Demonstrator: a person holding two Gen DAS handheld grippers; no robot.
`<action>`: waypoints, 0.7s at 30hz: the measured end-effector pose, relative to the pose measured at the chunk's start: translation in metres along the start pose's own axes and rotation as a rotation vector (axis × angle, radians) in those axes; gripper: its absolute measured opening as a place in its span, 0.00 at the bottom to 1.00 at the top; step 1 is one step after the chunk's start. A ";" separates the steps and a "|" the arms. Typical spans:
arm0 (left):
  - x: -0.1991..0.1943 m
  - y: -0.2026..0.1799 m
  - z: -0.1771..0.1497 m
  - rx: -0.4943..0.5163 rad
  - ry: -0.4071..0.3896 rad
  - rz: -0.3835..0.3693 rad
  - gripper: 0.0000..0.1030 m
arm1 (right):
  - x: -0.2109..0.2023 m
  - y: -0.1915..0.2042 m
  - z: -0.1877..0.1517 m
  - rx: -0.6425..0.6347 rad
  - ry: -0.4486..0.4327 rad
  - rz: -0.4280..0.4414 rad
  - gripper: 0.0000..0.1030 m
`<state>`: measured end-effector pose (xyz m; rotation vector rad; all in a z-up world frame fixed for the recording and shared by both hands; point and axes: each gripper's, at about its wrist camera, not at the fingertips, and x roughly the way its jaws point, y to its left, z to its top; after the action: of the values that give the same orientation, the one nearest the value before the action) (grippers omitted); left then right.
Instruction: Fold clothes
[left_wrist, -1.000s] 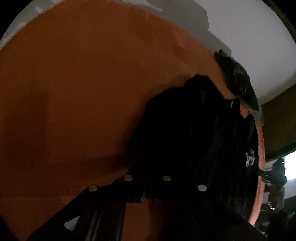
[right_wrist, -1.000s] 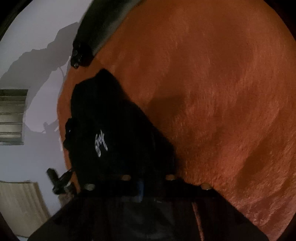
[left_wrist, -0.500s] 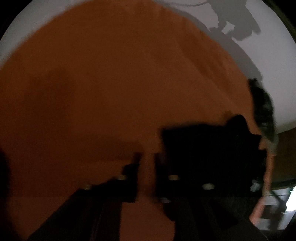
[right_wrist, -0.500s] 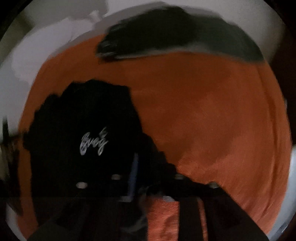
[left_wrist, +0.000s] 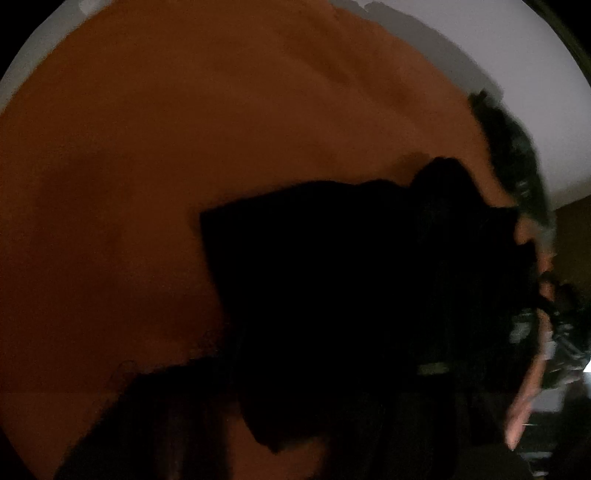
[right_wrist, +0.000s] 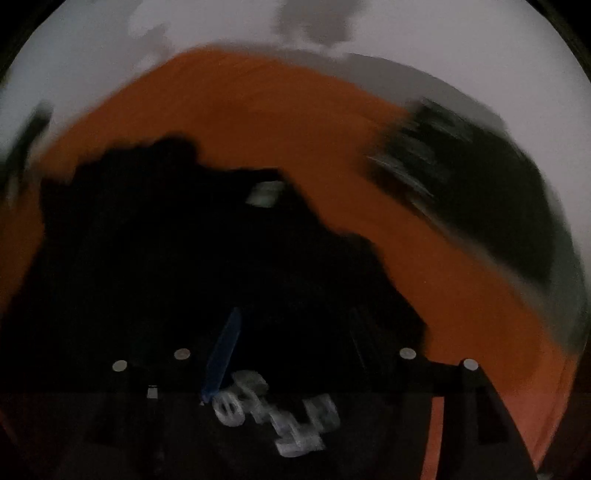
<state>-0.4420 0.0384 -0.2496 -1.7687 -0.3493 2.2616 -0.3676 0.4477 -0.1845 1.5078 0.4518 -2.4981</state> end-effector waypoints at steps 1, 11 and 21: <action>0.001 -0.002 0.002 0.002 -0.011 0.013 0.04 | 0.011 0.017 0.009 -0.077 0.017 -0.022 0.47; -0.024 0.047 0.016 -0.139 -0.148 0.098 0.04 | 0.032 -0.082 0.086 0.295 -0.006 -0.049 0.13; -0.050 0.009 0.035 -0.041 -0.270 0.475 0.55 | 0.020 -0.132 0.038 0.518 -0.050 0.101 0.71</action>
<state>-0.4650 0.0118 -0.1986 -1.7059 -0.0174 2.8511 -0.4499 0.5580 -0.1638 1.5690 -0.3016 -2.6895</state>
